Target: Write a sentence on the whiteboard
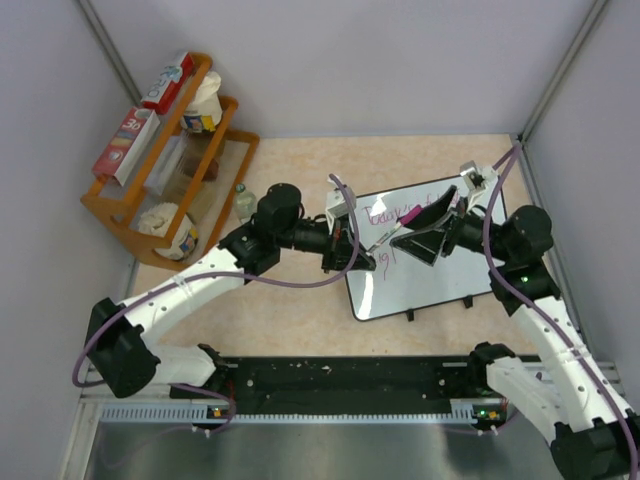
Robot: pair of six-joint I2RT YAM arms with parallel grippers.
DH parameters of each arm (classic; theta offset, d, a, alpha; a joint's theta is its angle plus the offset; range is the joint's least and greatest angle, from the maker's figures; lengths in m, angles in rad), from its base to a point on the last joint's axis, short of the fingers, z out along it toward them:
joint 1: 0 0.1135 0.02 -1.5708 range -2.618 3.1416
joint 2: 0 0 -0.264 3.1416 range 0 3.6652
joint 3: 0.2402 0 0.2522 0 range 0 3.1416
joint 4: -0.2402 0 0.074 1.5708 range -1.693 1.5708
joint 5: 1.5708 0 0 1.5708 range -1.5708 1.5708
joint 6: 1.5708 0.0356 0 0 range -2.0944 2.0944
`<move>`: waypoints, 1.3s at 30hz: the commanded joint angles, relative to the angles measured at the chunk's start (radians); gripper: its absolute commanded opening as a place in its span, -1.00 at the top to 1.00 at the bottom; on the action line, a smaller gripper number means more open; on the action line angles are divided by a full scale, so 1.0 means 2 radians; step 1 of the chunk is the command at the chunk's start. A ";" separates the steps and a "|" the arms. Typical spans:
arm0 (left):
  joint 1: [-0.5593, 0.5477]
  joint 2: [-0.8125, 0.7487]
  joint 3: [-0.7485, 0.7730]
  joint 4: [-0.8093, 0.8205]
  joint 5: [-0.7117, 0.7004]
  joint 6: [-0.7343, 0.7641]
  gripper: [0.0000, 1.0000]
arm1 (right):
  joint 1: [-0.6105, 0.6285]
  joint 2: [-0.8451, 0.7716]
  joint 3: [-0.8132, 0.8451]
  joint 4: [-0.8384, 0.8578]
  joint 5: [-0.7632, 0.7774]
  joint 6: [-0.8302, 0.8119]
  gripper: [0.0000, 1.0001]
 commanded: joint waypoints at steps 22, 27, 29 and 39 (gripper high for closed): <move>-0.001 0.017 0.018 0.016 0.065 0.005 1.00 | 0.067 0.054 0.016 0.031 -0.077 0.019 0.45; -0.001 0.016 0.012 0.017 0.065 0.008 1.00 | 0.067 0.052 0.010 0.033 -0.066 0.024 1.00; 0.000 0.014 0.008 0.017 0.057 0.007 1.00 | 0.067 0.049 0.005 0.028 -0.056 0.020 1.00; 0.096 -0.049 -0.119 0.121 0.028 -0.104 -0.45 | 0.067 -0.002 -0.021 -0.090 0.114 -0.076 1.00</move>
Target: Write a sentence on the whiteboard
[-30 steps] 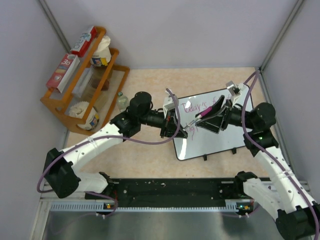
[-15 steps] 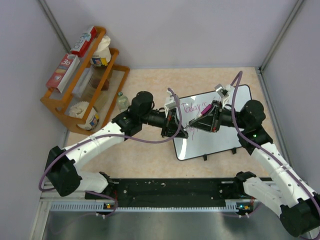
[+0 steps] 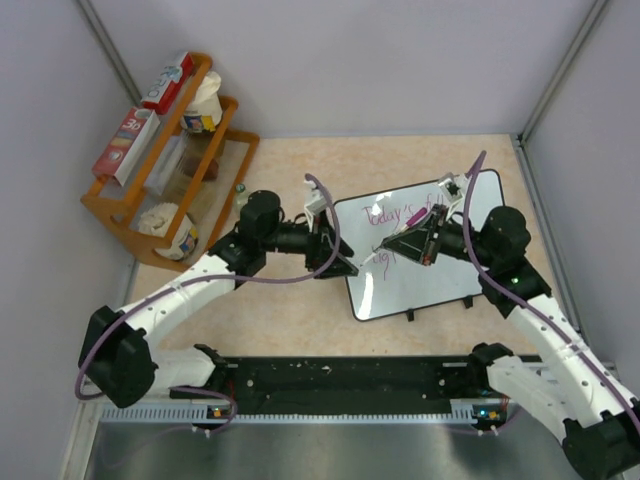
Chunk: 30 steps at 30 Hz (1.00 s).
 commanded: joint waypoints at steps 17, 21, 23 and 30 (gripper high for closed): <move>0.125 0.175 -0.102 0.263 0.004 -0.169 -0.54 | -0.022 -0.101 -0.085 -0.070 0.239 -0.091 1.00; 0.114 0.214 -0.078 0.290 0.017 -0.181 -0.33 | -0.038 -0.105 -0.091 -0.070 0.229 -0.088 1.00; 0.110 0.229 -0.074 0.305 0.022 -0.190 -0.17 | -0.042 -0.106 -0.094 -0.070 0.227 -0.090 1.00; 0.100 0.270 -0.035 0.278 0.032 -0.175 0.54 | -0.049 -0.107 -0.104 -0.064 0.232 -0.090 1.00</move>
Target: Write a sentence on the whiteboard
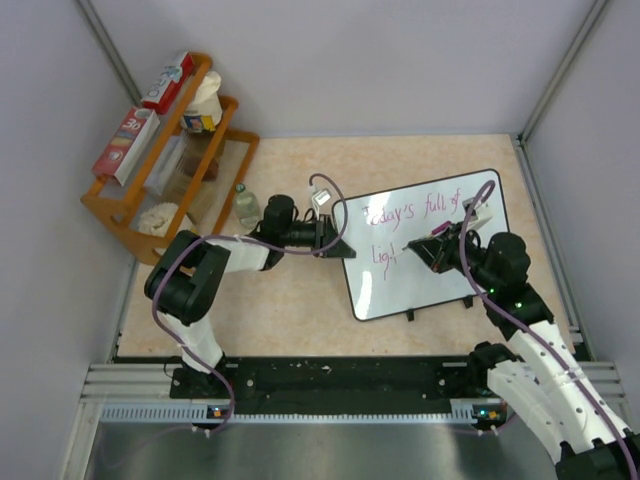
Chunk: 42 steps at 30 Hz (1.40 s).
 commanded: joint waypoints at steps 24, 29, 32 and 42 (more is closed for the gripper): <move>0.034 0.032 0.082 -0.185 0.045 0.134 1.00 | 0.063 0.013 -0.038 0.079 0.143 -0.029 1.00; 0.034 0.036 0.082 -0.184 0.051 0.134 1.00 | 0.063 0.029 -0.044 0.104 0.148 -0.025 1.00; 0.034 0.037 0.082 -0.184 0.052 0.134 1.00 | 0.064 0.044 -0.047 0.116 0.153 -0.020 1.00; 0.034 0.039 0.083 -0.186 0.055 0.134 1.00 | 0.064 0.069 -0.052 0.142 0.142 -0.008 1.00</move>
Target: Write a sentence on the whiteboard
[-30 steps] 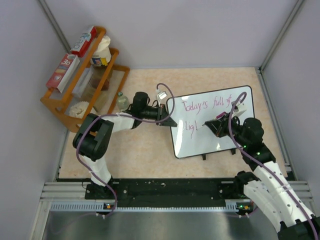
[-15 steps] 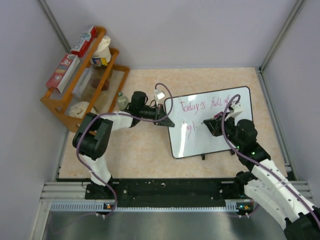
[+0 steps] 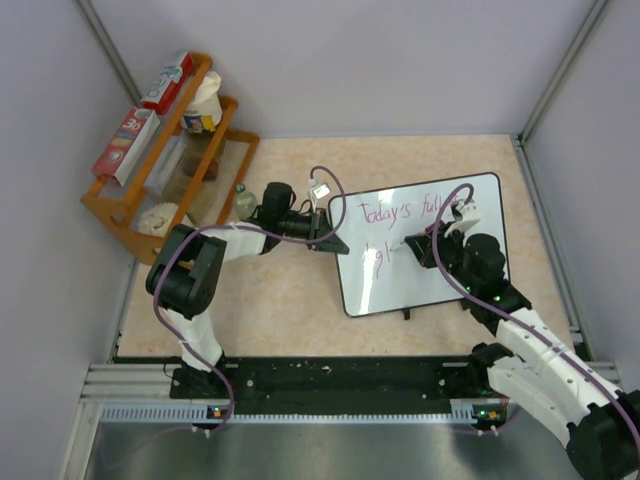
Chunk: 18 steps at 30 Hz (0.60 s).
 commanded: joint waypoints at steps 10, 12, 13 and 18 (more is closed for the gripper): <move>0.004 0.013 0.003 -0.033 -0.015 0.034 1.00 | 0.004 0.021 -0.011 0.047 -0.010 0.008 1.00; 0.004 0.013 0.003 -0.033 -0.014 0.035 1.00 | 0.004 0.024 -0.013 0.049 -0.011 0.008 1.00; 0.004 0.013 0.003 -0.033 -0.014 0.035 1.00 | 0.004 0.025 -0.014 0.049 -0.011 0.008 1.00; 0.004 0.014 0.004 -0.034 -0.013 0.035 1.00 | 0.004 0.026 -0.017 0.049 -0.007 0.009 1.00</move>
